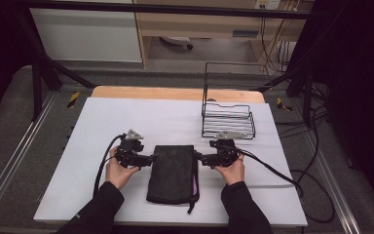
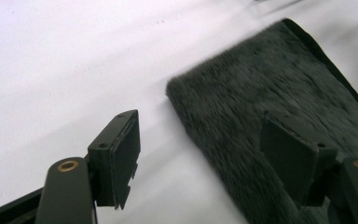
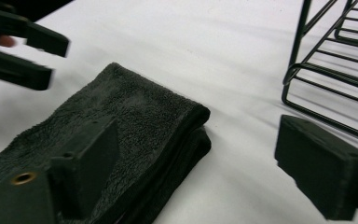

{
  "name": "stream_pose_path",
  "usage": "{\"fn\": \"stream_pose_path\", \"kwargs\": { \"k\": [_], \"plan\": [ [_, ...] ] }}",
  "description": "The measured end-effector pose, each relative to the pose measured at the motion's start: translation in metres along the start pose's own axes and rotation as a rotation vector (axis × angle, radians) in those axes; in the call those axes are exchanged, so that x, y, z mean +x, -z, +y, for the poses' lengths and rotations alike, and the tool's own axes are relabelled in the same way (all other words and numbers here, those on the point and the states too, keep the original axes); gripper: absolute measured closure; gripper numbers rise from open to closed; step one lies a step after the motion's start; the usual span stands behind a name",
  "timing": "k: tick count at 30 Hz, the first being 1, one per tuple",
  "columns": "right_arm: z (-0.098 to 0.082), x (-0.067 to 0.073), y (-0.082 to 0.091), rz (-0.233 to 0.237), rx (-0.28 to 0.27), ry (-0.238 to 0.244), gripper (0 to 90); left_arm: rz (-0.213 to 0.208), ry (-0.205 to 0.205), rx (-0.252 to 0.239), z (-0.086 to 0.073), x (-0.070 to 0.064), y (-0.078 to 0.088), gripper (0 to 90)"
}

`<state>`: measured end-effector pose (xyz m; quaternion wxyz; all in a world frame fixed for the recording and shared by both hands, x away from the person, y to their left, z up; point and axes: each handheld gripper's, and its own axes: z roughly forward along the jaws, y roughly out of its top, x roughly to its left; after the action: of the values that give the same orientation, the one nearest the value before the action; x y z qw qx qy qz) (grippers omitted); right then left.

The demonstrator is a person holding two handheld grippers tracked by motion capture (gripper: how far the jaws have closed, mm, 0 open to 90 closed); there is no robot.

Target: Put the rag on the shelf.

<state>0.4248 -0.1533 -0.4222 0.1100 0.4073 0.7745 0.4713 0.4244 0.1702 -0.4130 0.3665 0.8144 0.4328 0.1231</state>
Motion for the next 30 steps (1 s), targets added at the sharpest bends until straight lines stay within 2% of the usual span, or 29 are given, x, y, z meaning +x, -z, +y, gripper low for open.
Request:
{"fn": "stream_pose_path", "kwargs": {
  "k": [2,7,11,16,22,26,28,30],
  "plan": [
    [-0.002,-0.002,0.003,0.006,0.003,-0.006,11.1,0.022,0.0,0.01,0.005,0.002,-0.008,32.7],
    [-0.01,-0.004,0.007,0.021,0.013,-0.005,9.2,0.02,0.053,0.02,0.008,0.008,-0.026,43.6],
    [-0.013,-0.004,0.007,0.026,0.019,-0.003,8.6,0.005,0.072,0.053,0.005,0.01,-0.036,52.9],
    [-0.012,-0.004,0.004,0.031,0.005,-0.022,11.2,-0.028,0.087,0.063,0.003,0.01,-0.039,62.7],
    [-0.008,0.001,-0.011,0.015,0.043,0.001,15.5,-0.041,0.077,0.069,0.003,0.008,-0.041,69.6],
    [-0.004,0.002,-0.027,-0.003,0.085,0.006,18.8,-0.046,0.075,0.073,0.003,0.006,-0.041,74.1],
    [-0.003,0.002,-0.033,0.002,0.087,-0.005,22.3,-0.039,0.07,0.07,0.002,0.004,-0.041,76.0],
    [-0.004,0.001,-0.04,-0.012,0.102,-0.011,26.4,-0.041,0.072,0.072,0.002,0.004,-0.041,77.0]
  ]
}}
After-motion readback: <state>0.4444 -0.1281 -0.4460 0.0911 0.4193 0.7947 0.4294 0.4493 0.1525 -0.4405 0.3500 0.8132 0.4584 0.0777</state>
